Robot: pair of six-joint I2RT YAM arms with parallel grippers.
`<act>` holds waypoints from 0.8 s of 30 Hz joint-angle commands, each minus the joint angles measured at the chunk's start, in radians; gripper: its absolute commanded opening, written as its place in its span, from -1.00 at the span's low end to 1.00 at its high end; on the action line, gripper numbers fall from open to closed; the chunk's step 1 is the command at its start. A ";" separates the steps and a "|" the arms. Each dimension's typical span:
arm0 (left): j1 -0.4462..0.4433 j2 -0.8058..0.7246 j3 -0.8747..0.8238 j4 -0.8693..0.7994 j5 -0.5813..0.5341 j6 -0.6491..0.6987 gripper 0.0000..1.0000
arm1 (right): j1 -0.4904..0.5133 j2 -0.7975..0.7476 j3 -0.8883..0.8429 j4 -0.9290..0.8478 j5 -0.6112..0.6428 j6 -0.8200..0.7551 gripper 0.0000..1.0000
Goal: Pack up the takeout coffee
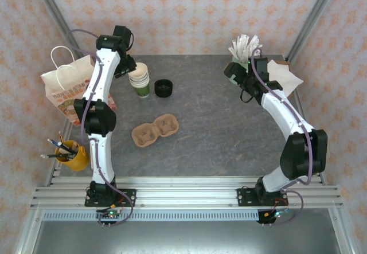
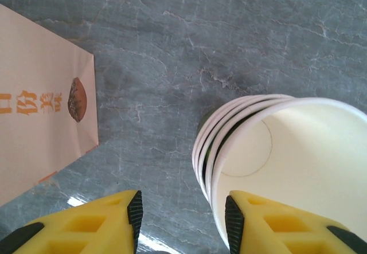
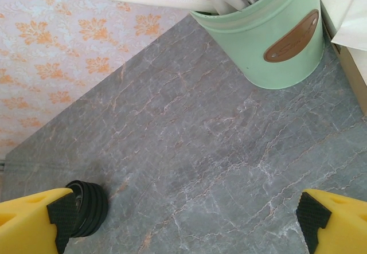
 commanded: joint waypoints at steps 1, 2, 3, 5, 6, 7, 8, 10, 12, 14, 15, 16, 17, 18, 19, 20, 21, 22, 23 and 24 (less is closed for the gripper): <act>0.000 0.025 0.027 -0.031 0.033 0.008 -0.10 | 0.001 0.008 0.022 -0.010 0.031 0.012 0.99; 0.000 0.027 0.026 -0.025 0.040 0.011 -0.10 | 0.003 0.008 0.023 -0.011 0.032 0.012 0.99; 0.000 0.029 0.025 -0.017 0.051 0.013 -0.09 | 0.001 0.008 0.024 -0.011 0.032 0.012 0.99; 0.000 0.032 0.023 -0.007 0.064 0.015 -0.09 | 0.003 0.010 0.024 -0.012 0.031 0.015 0.99; 0.001 0.035 0.023 -0.005 0.069 0.017 -0.10 | 0.004 0.011 0.024 -0.012 0.032 0.018 0.99; 0.001 0.038 0.024 -0.003 0.071 0.017 -0.13 | 0.005 0.011 0.023 -0.012 0.032 0.020 0.99; 0.001 0.040 0.023 -0.005 0.071 0.017 -0.15 | 0.006 0.010 0.023 -0.012 0.032 0.022 0.99; 0.000 0.044 0.022 -0.007 0.070 0.019 -0.25 | 0.007 0.011 0.021 -0.014 0.033 0.023 0.99; 0.000 0.045 0.023 -0.006 0.069 0.021 -0.40 | 0.007 0.010 0.020 -0.015 0.034 0.023 0.99; 0.000 0.042 0.023 -0.005 0.071 0.022 -0.53 | 0.009 0.009 0.021 -0.016 0.035 0.023 0.99; 0.000 0.039 0.023 -0.004 0.071 0.024 -0.59 | 0.010 0.009 0.021 -0.015 0.034 0.023 0.99; 0.000 0.036 0.022 -0.006 0.068 0.025 -0.62 | 0.010 0.011 0.023 -0.015 0.033 0.022 0.99; 0.000 0.035 0.021 -0.007 0.065 0.027 -0.63 | 0.010 0.010 0.023 -0.015 0.033 0.022 0.99; 0.000 0.032 0.021 -0.010 0.064 0.029 -0.62 | 0.012 0.011 0.022 -0.015 0.033 0.022 0.99; 0.000 0.030 0.021 -0.013 0.063 0.032 -0.63 | 0.012 0.011 0.023 -0.015 0.033 0.023 0.99; 0.000 0.030 0.020 -0.014 0.062 0.034 -0.62 | 0.012 0.010 0.023 -0.015 0.033 0.023 0.99; -0.001 0.028 0.023 -0.017 0.060 0.036 -0.62 | 0.011 0.011 0.021 -0.015 0.033 0.025 0.99; 0.000 0.027 0.023 -0.020 0.059 0.036 -0.62 | 0.011 0.010 0.020 -0.016 0.034 0.026 0.99; 0.000 0.025 0.024 -0.020 0.059 0.036 -0.62 | 0.012 0.011 0.020 -0.015 0.033 0.027 0.99; 0.000 0.023 0.023 -0.022 0.058 0.036 -0.61 | 0.013 0.011 0.020 -0.015 0.033 0.028 0.99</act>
